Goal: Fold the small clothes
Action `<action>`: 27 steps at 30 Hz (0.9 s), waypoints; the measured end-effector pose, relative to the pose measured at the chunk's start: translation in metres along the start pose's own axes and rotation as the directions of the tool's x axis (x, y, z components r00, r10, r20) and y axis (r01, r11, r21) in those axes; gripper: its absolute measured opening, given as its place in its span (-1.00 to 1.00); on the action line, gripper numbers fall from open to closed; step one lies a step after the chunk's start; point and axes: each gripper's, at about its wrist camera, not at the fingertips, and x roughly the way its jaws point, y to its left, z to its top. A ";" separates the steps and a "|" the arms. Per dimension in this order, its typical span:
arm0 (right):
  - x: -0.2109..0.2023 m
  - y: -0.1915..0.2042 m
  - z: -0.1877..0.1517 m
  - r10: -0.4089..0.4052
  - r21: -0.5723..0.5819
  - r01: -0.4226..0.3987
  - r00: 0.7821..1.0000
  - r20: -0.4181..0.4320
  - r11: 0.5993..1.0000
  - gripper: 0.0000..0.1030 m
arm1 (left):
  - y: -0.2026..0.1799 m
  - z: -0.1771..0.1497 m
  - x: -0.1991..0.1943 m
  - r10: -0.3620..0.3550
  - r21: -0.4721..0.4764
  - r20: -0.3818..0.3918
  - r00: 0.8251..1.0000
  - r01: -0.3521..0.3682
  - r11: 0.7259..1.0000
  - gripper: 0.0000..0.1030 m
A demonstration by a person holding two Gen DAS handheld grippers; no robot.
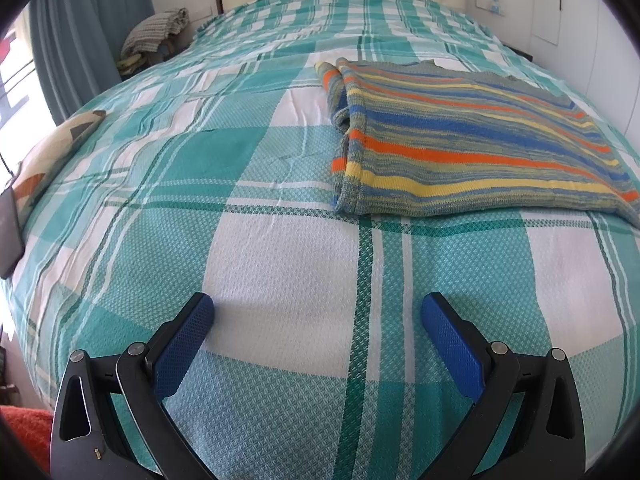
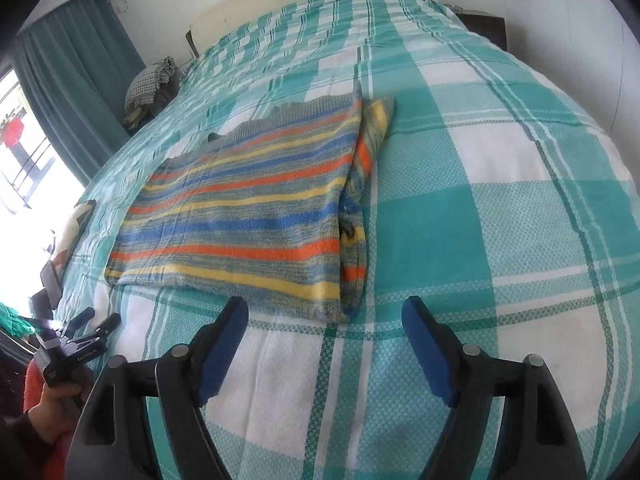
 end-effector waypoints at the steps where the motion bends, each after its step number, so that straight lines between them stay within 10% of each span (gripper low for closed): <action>1: -0.010 -0.003 -0.004 -0.028 -0.002 0.028 0.999 0.038 1.000 0.53 | 0.000 0.000 0.000 0.001 0.000 0.000 1.000 -0.001 1.000 0.99; 8: -0.023 -0.049 -0.033 -0.311 0.082 0.305 0.948 0.067 0.949 0.76 | -0.001 -0.001 -0.001 0.008 0.003 0.007 1.000 -0.008 1.000 0.99; 27: -0.004 -0.051 -0.055 -0.352 -0.003 0.354 0.933 0.079 0.935 1.00 | -0.002 0.001 0.000 0.021 -0.010 -0.001 1.000 -0.021 1.000 0.99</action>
